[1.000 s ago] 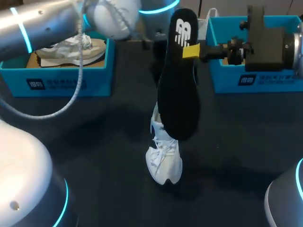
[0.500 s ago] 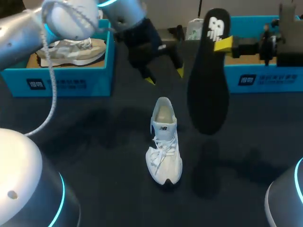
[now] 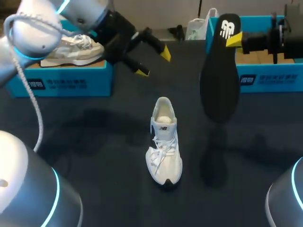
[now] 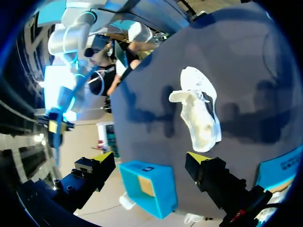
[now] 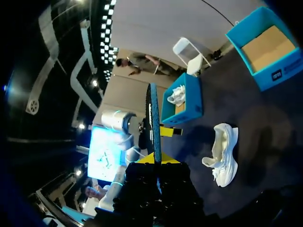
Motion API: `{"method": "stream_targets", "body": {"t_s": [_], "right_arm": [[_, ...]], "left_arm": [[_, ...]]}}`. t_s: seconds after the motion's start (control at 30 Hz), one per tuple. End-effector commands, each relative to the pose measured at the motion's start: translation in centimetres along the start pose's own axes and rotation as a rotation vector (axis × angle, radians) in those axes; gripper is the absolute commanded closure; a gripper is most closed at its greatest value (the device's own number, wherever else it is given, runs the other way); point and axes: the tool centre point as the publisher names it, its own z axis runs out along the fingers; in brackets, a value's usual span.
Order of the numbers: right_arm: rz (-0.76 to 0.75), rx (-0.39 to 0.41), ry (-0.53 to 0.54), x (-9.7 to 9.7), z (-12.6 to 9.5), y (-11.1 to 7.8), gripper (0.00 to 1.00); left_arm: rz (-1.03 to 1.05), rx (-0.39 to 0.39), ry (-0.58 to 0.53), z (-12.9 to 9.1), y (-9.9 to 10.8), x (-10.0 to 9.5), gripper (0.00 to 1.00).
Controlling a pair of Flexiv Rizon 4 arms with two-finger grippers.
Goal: Take the shoe out of the shoebox, open the shoe tongue, remove and reinsert the insole, then place the shoe into the shoebox
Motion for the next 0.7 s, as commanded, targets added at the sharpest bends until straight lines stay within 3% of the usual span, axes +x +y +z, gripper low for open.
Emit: {"method": "stream_targets", "body": {"t_s": [0.03,0.27,0.7], "right_arm": [[0.022,0.109,-0.005,-0.6,2.1,4.2,1.00],[0.113,0.166,0.029,-2.2,3.7,6.0,1.00],[0.113,0.166,0.029,-2.2,3.7,6.0,1.00]], "left_arm": [[0.017,-0.025,-0.203,-1.5,-1.3,0.6,0.00],[0.033,-0.034,-0.219,-2.7,-2.0,0.5,0.00],[0.033,-0.034,-0.219,-2.7,-2.0,0.5,0.00]]}}
